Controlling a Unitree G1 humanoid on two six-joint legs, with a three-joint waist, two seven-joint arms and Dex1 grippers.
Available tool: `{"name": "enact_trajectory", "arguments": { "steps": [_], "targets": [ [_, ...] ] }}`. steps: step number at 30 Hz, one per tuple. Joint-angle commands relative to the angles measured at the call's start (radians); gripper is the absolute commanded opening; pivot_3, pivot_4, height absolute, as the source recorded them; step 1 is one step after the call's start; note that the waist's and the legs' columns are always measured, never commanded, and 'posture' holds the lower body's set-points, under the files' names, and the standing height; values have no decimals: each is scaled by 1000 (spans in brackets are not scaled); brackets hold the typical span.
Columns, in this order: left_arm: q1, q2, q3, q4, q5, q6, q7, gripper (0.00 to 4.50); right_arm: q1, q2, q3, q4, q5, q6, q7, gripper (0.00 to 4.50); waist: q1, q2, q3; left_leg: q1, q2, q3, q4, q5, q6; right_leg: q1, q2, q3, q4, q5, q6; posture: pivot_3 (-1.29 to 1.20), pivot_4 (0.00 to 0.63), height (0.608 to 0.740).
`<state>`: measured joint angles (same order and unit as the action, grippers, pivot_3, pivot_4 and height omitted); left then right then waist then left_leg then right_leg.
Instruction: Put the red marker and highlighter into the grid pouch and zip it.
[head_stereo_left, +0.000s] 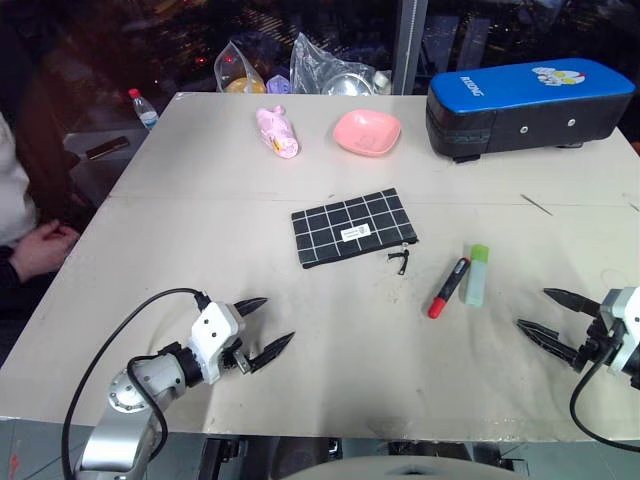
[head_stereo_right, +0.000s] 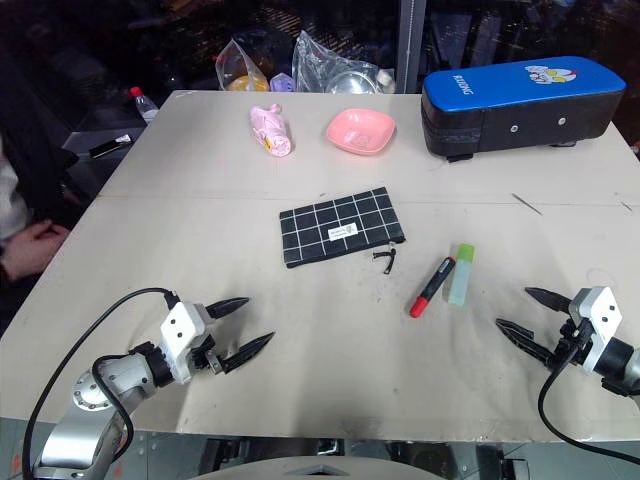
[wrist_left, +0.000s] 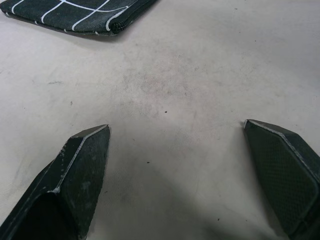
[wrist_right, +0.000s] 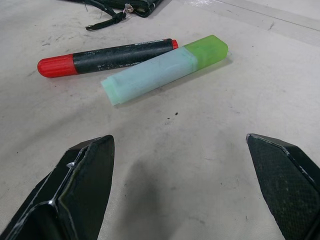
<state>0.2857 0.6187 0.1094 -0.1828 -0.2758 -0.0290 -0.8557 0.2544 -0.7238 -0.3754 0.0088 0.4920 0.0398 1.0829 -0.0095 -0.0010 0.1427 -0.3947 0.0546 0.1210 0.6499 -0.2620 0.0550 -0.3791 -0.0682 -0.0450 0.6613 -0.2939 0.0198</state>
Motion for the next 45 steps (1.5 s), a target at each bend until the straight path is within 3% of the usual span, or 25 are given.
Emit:
{"name": "enact_trajectory", "arguments": {
  "steps": [1,16,20,27,37,45],
  "targets": [
    [1,1,-3,-2,-6,-8,-11,4369,-4,-6,-27,-14,8,-10,4,4248,0,0,0,0,0,0,0,0,0,0,0,0,0,0,0,0,150,740],
    [-8,-16,21,-10,-64,-11,-33,4369,1,-5,-22,-11,5,-16,16,4248,-1,-1,1,-1,0,0,0,0,0,0,0,-1,0,0,0,0,150,740],
    [-34,-10,63,6,-97,-16,-38,4369,42,-9,-24,-54,43,-12,80,4248,1,-1,1,-1,0,-1,0,0,0,0,0,-1,0,0,0,0,150,740],
    [-305,54,74,264,38,-253,-48,4369,72,19,-34,-217,140,52,62,4248,3,-2,1,-2,0,-1,1,0,0,0,0,-4,1,0,0,0,150,740],
    [-647,75,-102,712,274,-665,-72,4369,62,49,-34,-303,147,78,-15,4248,7,-5,3,-4,-1,0,1,1,0,0,0,-6,-1,2,5,0,150,740],
    [-884,58,-249,1016,470,-957,2,4369,70,58,-43,-301,136,62,-34,4248,22,-8,4,-4,-1,0,4,-1,2,0,5,-8,1,2,6,0,150,740]
  ]
}}
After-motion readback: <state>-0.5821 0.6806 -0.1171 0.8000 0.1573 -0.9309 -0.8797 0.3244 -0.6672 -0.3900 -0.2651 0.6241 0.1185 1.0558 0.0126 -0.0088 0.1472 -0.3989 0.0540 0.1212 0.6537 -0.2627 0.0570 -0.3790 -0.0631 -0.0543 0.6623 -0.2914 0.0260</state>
